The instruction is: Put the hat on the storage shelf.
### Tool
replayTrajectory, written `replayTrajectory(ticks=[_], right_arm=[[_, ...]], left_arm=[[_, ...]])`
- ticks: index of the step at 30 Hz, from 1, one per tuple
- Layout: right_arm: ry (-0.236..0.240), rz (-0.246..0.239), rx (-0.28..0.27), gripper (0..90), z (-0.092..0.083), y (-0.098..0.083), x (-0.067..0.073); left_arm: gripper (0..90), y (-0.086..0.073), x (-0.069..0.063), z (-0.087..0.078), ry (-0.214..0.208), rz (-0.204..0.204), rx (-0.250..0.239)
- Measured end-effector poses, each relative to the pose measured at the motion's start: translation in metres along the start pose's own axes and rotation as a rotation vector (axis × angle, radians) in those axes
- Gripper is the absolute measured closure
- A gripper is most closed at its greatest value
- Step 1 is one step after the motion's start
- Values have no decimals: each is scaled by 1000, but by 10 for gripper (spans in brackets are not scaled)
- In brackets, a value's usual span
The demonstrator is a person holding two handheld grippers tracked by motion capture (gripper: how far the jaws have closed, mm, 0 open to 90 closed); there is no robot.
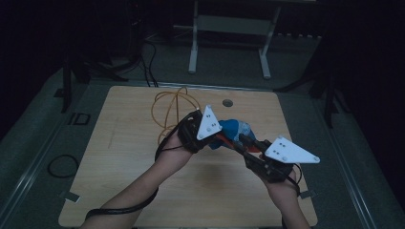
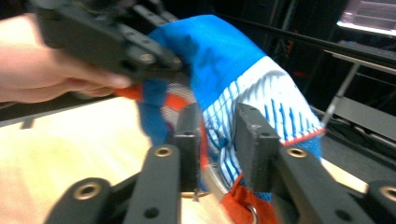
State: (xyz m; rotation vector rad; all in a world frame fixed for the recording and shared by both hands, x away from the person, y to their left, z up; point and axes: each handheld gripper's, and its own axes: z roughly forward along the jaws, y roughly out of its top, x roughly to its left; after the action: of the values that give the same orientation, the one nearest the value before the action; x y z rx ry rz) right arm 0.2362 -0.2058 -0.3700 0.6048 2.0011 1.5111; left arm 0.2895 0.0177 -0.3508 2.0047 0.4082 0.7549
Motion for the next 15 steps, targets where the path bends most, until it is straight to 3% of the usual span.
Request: replayTrajectory(ticks=[3, 5, 7, 8, 10, 12, 14, 15], right_arm=[[30, -3, -36, 647, -16, 5, 3], [28, -6, -60, 620, -25, 7, 3], [29, 5, -85, 573, -34, 10, -1], [26, 11, -96, 552, -38, 11, -4], [20, 15, -104, 515, -44, 10, -10], [32, 23, -102, 494, -47, 9, -14], [51, 29, -95, 494, -48, 6, -18], [67, 34, -96, 501, -48, 4, -19]], left_arm=[[888, -1, 0, -2, 5, 20, -35], [888, -3, -1, -6, -6, 69, -88], [888, -4, -3, -10, -4, 98, -130], [888, -6, -2, -13, -21, 107, -162], [887, -7, 0, -17, -21, 115, -177], [887, -11, 5, -24, -43, 119, -228], [887, -15, 11, -28, -95, 113, -278], [886, -17, 13, -31, -96, 113, -300]])
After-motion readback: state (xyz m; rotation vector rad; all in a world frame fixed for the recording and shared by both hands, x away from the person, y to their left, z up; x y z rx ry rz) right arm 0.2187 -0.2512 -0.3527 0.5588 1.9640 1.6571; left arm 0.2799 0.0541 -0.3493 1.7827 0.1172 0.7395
